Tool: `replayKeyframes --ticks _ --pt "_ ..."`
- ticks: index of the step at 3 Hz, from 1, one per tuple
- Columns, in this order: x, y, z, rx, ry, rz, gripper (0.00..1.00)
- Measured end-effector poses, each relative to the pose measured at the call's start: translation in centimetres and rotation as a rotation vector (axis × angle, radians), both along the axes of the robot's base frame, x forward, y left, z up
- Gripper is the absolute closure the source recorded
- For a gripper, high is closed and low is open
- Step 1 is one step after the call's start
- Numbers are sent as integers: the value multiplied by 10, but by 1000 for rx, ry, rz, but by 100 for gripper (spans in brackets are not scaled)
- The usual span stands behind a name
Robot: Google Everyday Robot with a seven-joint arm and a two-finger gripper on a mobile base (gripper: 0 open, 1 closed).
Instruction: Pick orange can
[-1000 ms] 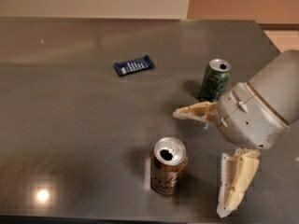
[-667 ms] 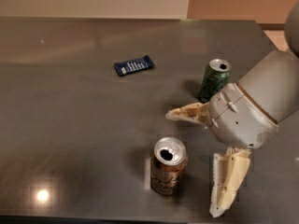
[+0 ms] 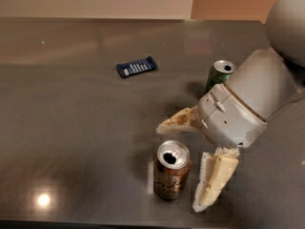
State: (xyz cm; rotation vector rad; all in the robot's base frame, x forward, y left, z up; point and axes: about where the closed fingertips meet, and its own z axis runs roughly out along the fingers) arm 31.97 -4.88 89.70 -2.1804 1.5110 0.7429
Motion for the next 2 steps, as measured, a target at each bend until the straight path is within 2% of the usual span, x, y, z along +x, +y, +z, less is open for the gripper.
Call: replayKeyframes --ticks 2 --pt "-1 10 6 8 33 32 65"
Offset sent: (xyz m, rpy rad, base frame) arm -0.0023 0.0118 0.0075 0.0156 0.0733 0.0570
